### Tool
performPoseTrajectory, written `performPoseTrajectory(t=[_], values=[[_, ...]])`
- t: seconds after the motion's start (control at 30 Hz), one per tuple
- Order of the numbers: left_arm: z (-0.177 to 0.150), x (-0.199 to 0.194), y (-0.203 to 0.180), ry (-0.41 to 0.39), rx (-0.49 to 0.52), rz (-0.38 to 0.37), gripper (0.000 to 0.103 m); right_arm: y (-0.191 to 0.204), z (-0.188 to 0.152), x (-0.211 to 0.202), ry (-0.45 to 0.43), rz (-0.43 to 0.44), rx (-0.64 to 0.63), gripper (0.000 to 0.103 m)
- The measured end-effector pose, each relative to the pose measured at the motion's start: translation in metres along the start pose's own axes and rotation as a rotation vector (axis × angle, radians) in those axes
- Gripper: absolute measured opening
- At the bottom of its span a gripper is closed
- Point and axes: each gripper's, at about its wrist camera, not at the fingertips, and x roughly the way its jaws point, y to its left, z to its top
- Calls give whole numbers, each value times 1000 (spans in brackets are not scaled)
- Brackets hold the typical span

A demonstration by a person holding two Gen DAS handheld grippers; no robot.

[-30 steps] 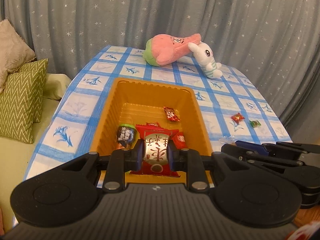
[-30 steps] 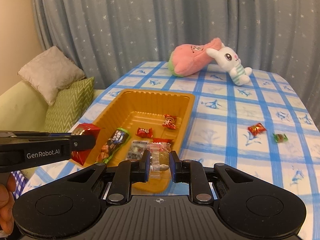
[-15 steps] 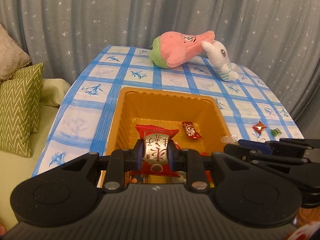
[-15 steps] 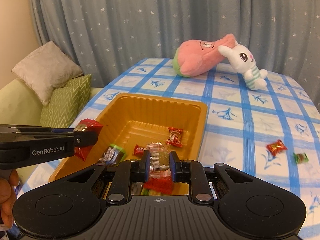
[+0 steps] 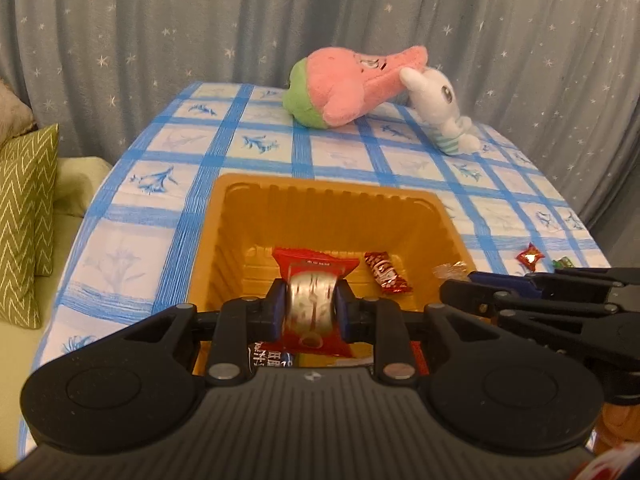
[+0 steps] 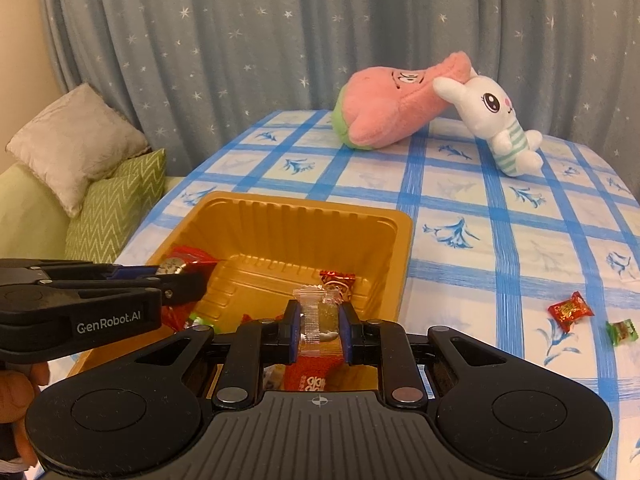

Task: Organize snacks
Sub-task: 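Open both tools to drop the red-gold and clear brown candies into the tray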

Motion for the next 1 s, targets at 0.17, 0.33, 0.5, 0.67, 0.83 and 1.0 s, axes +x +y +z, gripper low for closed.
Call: performPoseTrajectory(t=[0.17, 0.33, 0.5, 0.67, 0.83, 1.0], values=[[-2, -2, 3, -11, 3, 17, 26, -6, -2, 3, 4, 2, 14, 20], [3, -10, 5, -36, 7, 29, 26, -6, -1, 4, 2, 12, 26, 20], [5, -19, 8, -53, 5, 37, 26, -2, 2, 3, -10, 29, 28, 20], [5, -31, 13, -70, -15, 49, 39, 1, 9, 3, -45, 78, 48, 21], [4, -45, 14, -77, -32, 53, 45, -6, 8, -9, -68, 55, 88, 37], [2, -63, 3, -85, -28, 44, 51, -19, -3, -35, -73, 22, 136, 41]])
